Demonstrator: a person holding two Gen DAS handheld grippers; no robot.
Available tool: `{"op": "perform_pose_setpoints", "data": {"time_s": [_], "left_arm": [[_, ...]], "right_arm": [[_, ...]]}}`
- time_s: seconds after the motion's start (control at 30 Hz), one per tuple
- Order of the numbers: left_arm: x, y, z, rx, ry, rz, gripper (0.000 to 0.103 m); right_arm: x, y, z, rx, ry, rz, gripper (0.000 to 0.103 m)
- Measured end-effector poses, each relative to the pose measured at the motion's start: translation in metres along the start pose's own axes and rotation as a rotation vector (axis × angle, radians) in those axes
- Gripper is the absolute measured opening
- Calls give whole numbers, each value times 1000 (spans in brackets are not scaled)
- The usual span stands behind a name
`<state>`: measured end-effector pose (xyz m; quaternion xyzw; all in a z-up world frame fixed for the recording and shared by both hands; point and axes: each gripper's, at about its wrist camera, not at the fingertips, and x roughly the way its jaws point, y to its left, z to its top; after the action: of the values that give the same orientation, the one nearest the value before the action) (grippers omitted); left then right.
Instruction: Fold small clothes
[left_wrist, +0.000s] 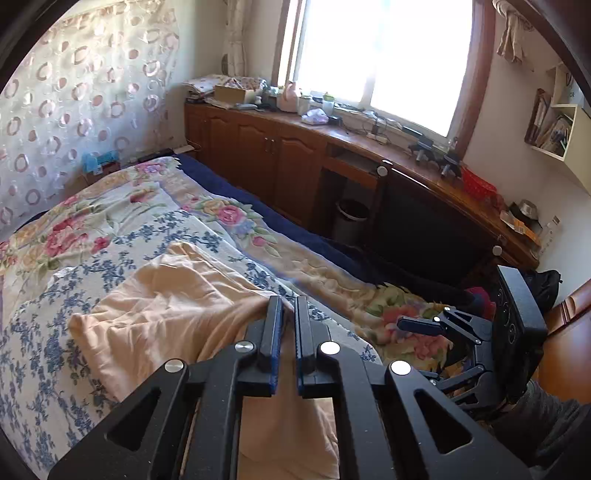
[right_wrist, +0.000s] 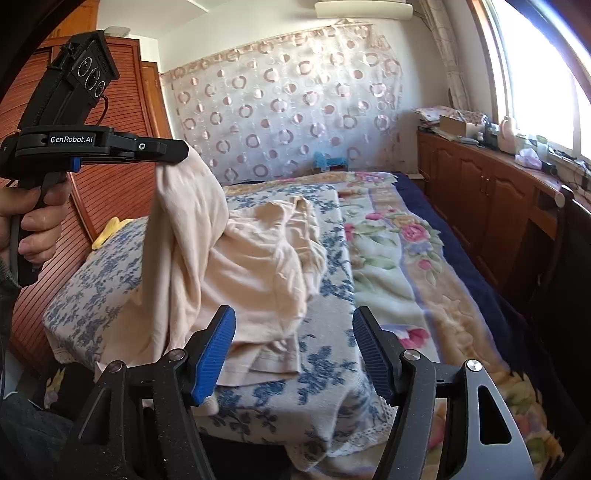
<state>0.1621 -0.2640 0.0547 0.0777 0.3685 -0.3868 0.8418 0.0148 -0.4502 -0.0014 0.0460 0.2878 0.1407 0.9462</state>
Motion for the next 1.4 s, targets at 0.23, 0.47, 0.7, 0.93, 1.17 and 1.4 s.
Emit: {"op": "perform_pose_setpoints", "data": {"time_s": [0.23,0.47,0.7,0.93,1.17,1.4], "left_arm": [[-15,21,-10,-4,-28,90,63],[-46,87,-56,-90,-28,213,75],[-66,139,-105,-199,-36,290,75],[-77,160,-137,-255,-50,311,75],[-77,166,-155,-274,-48,314,75],[-75,163,-163,-275,-46,308,75]], "right_arm": [[7,7,2,-18,27,4,69],[30,32,30,-118,28,64,69],[83,84,70,-272,71,205,69],[149,128,96,-348,217,313,64],[200,153,95,-453,372,314,46],[203,137,135,-468,347,269,4]]}}
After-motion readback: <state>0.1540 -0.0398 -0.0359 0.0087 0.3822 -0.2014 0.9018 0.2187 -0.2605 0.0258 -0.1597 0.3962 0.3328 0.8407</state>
